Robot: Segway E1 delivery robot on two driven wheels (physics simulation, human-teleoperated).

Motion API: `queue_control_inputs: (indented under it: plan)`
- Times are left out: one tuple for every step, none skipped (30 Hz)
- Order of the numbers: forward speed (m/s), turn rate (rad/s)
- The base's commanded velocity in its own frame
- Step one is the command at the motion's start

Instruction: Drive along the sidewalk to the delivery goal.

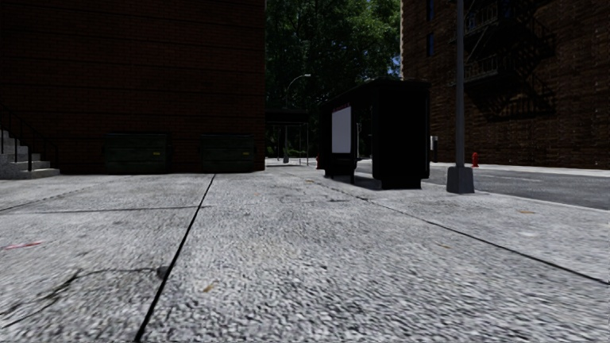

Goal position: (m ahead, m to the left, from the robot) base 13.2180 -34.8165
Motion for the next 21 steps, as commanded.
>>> queue_control_inputs:
  plan:
    - [2.0,0.0]
    - [2.0,0.0]
    - [2.0,0.0]
    - [2.0,0.0]
    - [2.0,0.0]
    - [2.0,0.0]
    - [2.0,0.0]
    - [2.0,0.0]
    - [2.0,0.0]
    - [2.0,0.0]
    - [2.0,0.0]
    - [2.0,0.0]
    - [2.0,0.0]
    - [2.0,0.0]
    - [2.0,0.0]
    - [2.0,0.0]
    - [2.0,0.0]
    - [2.0,0.0]
    - [2.0,0.0]
    - [2.0,0.0]
    - [2.0,0.0]
